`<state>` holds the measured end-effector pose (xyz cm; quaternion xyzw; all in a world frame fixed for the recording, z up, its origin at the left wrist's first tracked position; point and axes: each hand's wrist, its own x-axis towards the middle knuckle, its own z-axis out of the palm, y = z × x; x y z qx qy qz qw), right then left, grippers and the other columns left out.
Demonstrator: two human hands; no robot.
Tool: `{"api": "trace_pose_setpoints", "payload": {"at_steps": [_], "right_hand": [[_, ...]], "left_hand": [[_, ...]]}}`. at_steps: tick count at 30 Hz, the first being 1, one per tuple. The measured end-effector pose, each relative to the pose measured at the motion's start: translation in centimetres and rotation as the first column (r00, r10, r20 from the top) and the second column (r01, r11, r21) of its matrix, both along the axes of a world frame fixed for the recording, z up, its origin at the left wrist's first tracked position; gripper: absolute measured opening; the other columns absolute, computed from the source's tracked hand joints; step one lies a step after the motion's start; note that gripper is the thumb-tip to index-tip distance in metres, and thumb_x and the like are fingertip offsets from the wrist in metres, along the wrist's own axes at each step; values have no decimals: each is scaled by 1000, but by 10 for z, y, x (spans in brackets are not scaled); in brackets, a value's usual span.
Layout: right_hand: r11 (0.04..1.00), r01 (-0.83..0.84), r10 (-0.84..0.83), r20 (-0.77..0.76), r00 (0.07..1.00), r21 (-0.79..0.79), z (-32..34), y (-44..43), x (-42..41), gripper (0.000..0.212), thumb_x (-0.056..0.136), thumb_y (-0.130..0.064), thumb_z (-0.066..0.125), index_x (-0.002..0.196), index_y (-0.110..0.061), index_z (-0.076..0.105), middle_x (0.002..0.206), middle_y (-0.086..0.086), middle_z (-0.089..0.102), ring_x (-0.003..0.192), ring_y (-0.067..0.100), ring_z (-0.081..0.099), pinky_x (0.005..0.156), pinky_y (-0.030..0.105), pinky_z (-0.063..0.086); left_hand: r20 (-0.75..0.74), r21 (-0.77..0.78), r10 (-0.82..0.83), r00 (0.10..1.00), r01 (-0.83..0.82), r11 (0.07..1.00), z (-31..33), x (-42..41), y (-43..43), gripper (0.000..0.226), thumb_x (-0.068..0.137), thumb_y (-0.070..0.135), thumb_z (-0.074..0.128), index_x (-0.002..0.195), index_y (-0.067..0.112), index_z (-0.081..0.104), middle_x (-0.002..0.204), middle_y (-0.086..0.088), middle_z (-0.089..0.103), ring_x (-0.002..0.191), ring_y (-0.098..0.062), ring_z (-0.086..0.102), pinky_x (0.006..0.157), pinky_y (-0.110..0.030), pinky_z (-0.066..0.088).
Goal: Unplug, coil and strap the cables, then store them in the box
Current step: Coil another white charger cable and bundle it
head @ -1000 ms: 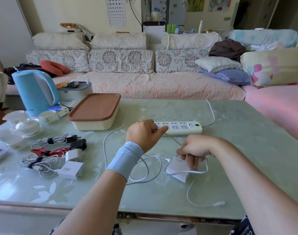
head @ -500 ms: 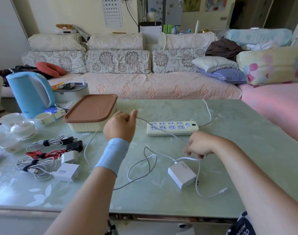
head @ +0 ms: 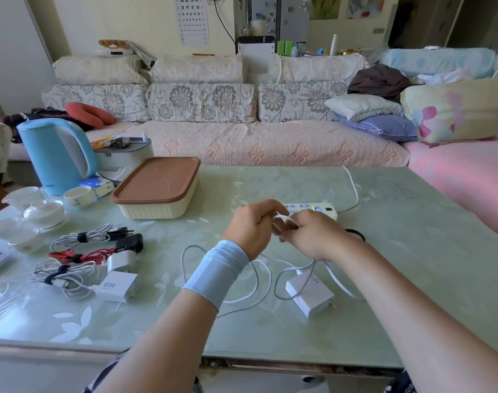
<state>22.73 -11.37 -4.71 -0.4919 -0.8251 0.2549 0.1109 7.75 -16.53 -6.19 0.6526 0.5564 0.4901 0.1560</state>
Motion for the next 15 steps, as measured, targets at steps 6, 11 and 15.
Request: {"api": "trace_pose_setpoints", "payload": {"at_steps": [6, 11, 15], "right_hand": [[990, -4, -1, 35, 999, 138, -2, 0, 6, 7, 83, -36, 67, 84, -30, 65, 76, -13, 56, 77, 13, 56, 60, 26, 38], [997, -40, 41, 5, 999, -61, -10, 14, 19, 8, 75, -20, 80, 76, -24, 73, 68, -8, 63, 63, 10, 56, 63, 26, 48], [989, -47, 54, 49, 997, -137, -11, 14, 25, 12, 78, -24, 76, 66, -21, 75, 66, -1, 67, 58, 12, 51, 52, 20, 39]], "left_hand": [[-234, -116, 141, 962, -171, 978, 11, -23, -2, 64, 77, 73, 38, 57, 14, 50, 47, 1, 35, 50, -19, 35, 52, -31, 30], [-216, -41, 390, 895, -407, 912, 5, -55, -3, 61, 83, 59, 52, 54, 10, 30, 52, -5, 24, 56, -26, 25, 50, -32, 25], [-156, -9, 633, 759, -642, 767, 1, -71, -3, 56, 94, 47, 48, 55, 9, 36, 57, -4, 38, 61, -29, 42, 51, -30, 26]]}}
